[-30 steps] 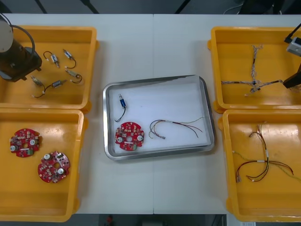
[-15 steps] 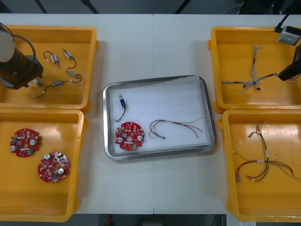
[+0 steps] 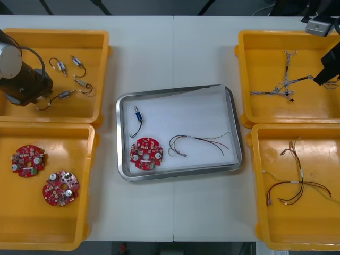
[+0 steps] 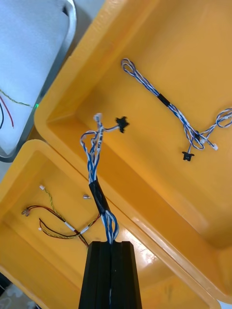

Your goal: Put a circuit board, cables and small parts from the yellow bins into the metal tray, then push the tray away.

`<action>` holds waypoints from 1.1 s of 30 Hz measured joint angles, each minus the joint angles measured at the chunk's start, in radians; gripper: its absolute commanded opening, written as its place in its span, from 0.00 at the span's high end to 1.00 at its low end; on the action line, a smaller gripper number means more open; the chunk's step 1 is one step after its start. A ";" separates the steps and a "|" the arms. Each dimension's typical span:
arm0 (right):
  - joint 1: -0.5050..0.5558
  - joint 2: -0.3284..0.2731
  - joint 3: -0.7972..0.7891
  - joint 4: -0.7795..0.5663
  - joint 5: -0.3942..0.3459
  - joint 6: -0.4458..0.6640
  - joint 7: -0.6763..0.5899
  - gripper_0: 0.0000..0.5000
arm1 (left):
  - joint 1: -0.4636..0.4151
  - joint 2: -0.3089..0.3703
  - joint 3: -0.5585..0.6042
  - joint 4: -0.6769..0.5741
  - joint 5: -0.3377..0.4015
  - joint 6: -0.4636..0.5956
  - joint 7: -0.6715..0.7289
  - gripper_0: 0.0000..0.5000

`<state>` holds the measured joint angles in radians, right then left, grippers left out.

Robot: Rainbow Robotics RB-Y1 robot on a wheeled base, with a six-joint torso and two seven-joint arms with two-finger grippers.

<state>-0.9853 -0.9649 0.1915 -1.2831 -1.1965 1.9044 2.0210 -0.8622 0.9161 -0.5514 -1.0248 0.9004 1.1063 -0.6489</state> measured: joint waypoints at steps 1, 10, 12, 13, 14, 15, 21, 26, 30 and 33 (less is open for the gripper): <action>0.000 0.000 0.000 -0.024 0.000 0.005 -0.008 1.00 | 0.000 0.000 0.000 0.000 0.000 0.000 0.000 0.02; 0.000 0.038 0.000 -0.224 -0.001 0.008 -0.282 1.00 | 0.000 0.000 0.000 0.001 0.003 0.000 0.000 1.00; 0.000 0.063 0.000 -0.259 0.000 0.008 -0.285 1.00 | 0.000 -0.001 0.000 0.001 0.003 0.000 0.000 1.00; 0.000 0.075 0.002 -0.277 0.000 0.009 -0.291 1.00 | 0.000 -0.001 0.000 0.001 0.003 0.000 0.000 1.00; 0.000 0.087 0.004 -0.298 0.000 0.009 -0.306 1.00 | 0.000 -0.001 0.000 0.001 0.003 0.000 0.000 1.00; 0.000 0.099 0.008 -0.316 0.001 0.010 -0.325 1.00 | 0.000 -0.001 0.000 0.001 0.003 0.000 0.000 1.00; 0.000 0.152 0.081 -0.393 0.033 -0.021 -0.357 1.00 | 0.000 -0.001 0.000 0.001 0.002 0.000 0.000 1.00; 0.000 0.194 0.152 -0.423 0.093 -0.087 -0.357 1.00 | 0.000 -0.001 0.000 0.001 -0.003 0.000 0.000 1.00; 0.000 0.230 0.206 -0.429 0.135 -0.167 -0.356 1.00 | 0.000 0.000 0.002 -0.002 -0.008 0.003 0.000 1.00; 0.000 0.255 0.251 -0.429 0.176 -0.217 -0.337 1.00 | 0.000 0.001 0.013 -0.017 -0.015 0.054 0.000 1.00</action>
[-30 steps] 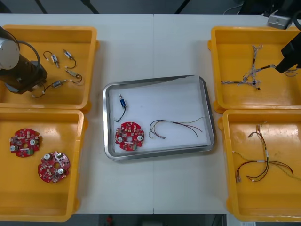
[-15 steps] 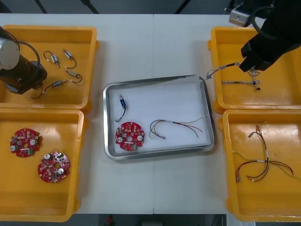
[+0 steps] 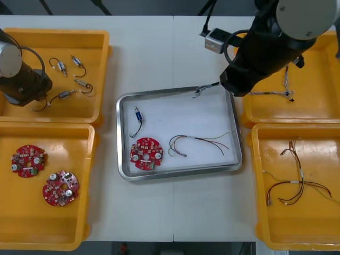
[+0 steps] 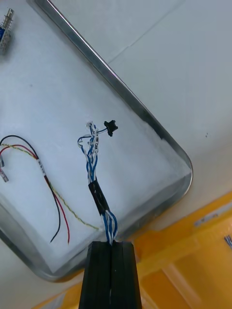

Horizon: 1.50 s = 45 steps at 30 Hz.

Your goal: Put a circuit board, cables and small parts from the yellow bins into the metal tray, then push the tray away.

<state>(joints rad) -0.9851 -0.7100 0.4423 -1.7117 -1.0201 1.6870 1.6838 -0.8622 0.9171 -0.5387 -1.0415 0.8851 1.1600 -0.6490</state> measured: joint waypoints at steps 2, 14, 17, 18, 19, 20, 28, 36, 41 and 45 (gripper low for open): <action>0.000 0.015 0.029 0.000 0.023 -0.024 0.052 1.00 | 0.000 0.002 0.019 -0.018 -0.004 0.052 0.000 1.00; 0.000 0.069 0.131 0.052 0.088 -0.114 0.337 1.00 | -0.001 0.059 0.169 -0.214 -0.004 0.351 -0.090 1.00; 0.000 0.080 0.140 0.099 0.088 -0.141 0.394 1.00 | -0.002 0.075 0.222 -0.266 0.003 0.441 -0.109 1.00; 0.000 0.085 0.143 0.121 0.088 -0.154 0.407 1.00 | -0.002 0.082 0.240 -0.284 0.007 0.480 -0.110 1.00; 0.000 0.091 0.147 0.142 0.088 -0.164 0.414 1.00 | -0.003 0.090 0.254 -0.300 0.011 0.512 -0.110 1.00; 0.000 0.096 0.150 0.163 0.088 -0.173 0.420 1.00 | -0.005 0.097 0.263 -0.314 0.014 0.536 -0.110 1.00; 0.000 0.125 0.181 0.285 0.091 -0.266 0.545 0.98 | -0.049 0.144 0.269 -0.343 0.076 0.603 -0.110 1.00; 0.000 0.125 0.227 0.289 0.117 -0.295 0.545 0.26 | -0.064 0.146 0.269 -0.375 0.090 0.607 -0.110 1.00; 0.000 0.125 0.227 0.289 0.116 -0.295 0.545 0.00 | -0.064 0.146 0.269 -0.390 0.107 0.607 -0.110 1.00; 0.000 0.125 0.227 0.289 0.110 -0.295 0.545 0.00 | -0.064 0.146 0.269 -0.395 0.117 0.607 -0.110 1.00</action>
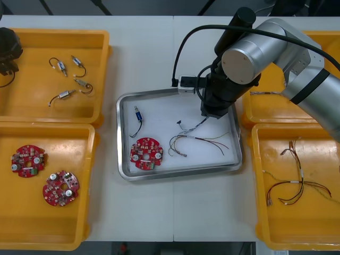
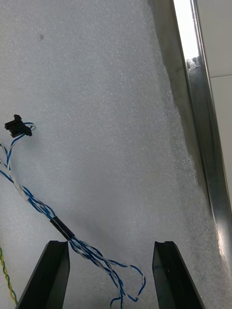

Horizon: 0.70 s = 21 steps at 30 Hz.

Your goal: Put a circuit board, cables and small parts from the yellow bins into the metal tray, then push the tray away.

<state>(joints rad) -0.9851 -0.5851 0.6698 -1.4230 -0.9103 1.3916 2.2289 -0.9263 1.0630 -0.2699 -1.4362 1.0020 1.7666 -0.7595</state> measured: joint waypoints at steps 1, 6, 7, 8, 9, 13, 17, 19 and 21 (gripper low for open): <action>0.000 0.000 0.000 0.000 -0.004 0.000 0.000 0.00 | 0.000 0.000 0.000 -0.001 0.002 0.000 0.000 1.00; 0.000 -0.004 0.000 -0.008 -0.013 0.016 0.000 0.00 | 0.000 0.000 0.000 -0.006 0.015 0.000 0.000 1.00; 0.000 -0.007 -0.001 -0.015 -0.013 0.034 0.000 0.00 | 0.000 0.000 0.000 -0.007 0.017 0.000 0.000 1.00; 0.000 -0.010 -0.005 -0.025 -0.014 0.060 0.000 0.00 | 0.000 0.000 0.000 -0.009 0.019 0.000 0.000 1.00; 0.000 -0.014 -0.010 -0.035 -0.016 0.085 -0.001 0.00 | 0.000 0.000 0.000 -0.010 0.021 0.000 0.000 1.00; 0.000 -0.029 -0.056 -0.081 -0.032 0.185 -0.004 0.00 | 0.000 0.000 0.000 -0.017 0.030 0.000 0.000 1.00; 0.000 -0.048 -0.129 -0.097 -0.087 0.253 -0.020 0.00 | 0.000 0.000 0.000 -0.023 0.037 0.000 0.000 1.00; 0.000 -0.060 -0.162 -0.098 -0.113 0.280 -0.043 0.00 | 0.000 0.000 0.000 -0.026 0.038 0.000 0.000 1.00; 0.000 -0.075 -0.191 -0.099 -0.135 0.304 -0.086 0.00 | 0.000 0.000 0.000 -0.029 0.039 0.000 0.000 1.00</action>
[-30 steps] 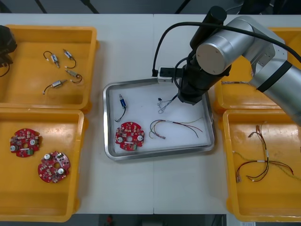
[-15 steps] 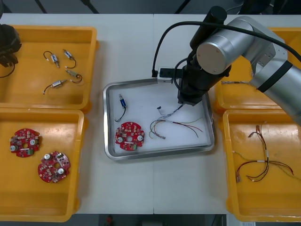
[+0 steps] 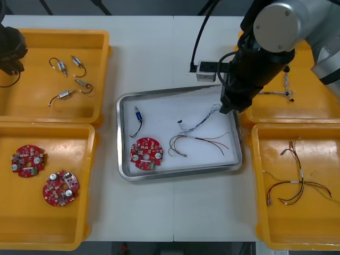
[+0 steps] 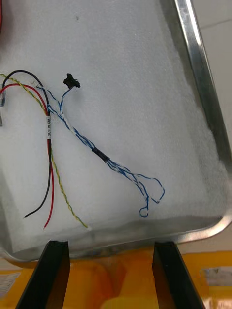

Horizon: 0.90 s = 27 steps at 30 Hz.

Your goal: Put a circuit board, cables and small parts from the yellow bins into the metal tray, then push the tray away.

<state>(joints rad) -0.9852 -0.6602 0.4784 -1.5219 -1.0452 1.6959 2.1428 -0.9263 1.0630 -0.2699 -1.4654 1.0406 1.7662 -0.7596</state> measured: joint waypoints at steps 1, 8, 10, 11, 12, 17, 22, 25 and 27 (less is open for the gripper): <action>0.000 -0.008 -0.012 0.000 -0.010 0.010 -0.028 0.00 | 0.000 0.000 0.000 -0.001 0.000 0.000 0.000 1.00; 0.000 -0.075 -0.098 -0.007 -0.033 0.124 -0.226 0.00 | 0.000 0.000 0.000 -0.002 0.000 0.000 0.000 1.00; 0.000 -0.092 -0.122 -0.008 -0.034 0.152 -0.267 0.00 | 0.000 0.000 0.000 -0.003 0.000 0.000 0.000 1.00; 0.000 -0.101 -0.132 -0.008 -0.034 0.161 -0.295 0.00 | 0.000 0.000 0.000 -0.003 0.000 0.000 0.000 1.00; 0.000 -0.110 -0.141 -0.008 -0.035 0.171 -0.331 0.00 | 0.000 0.000 0.000 -0.003 0.000 0.000 0.000 1.00; 0.010 -0.153 -0.197 -0.008 -0.040 0.193 -0.514 0.00 | 0.000 0.000 0.000 -0.003 0.000 0.000 0.000 1.00; 0.067 -0.181 -0.297 -0.018 -0.041 0.210 -0.586 0.00 | 0.000 0.000 0.000 -0.003 0.000 0.000 0.000 1.00; 0.108 -0.205 -0.343 -0.054 -0.038 0.217 -0.698 0.00 | 0.000 0.000 0.000 -0.003 0.000 0.000 0.000 1.00; 0.137 -0.225 -0.367 -0.089 -0.034 0.217 -0.774 0.00 | 0.000 0.000 0.000 -0.004 0.000 0.000 0.000 1.00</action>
<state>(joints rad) -0.8483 -0.8851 0.1114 -1.6114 -1.0788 1.9130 1.3683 -0.9263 1.0633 -0.2699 -1.4689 1.0410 1.7660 -0.7596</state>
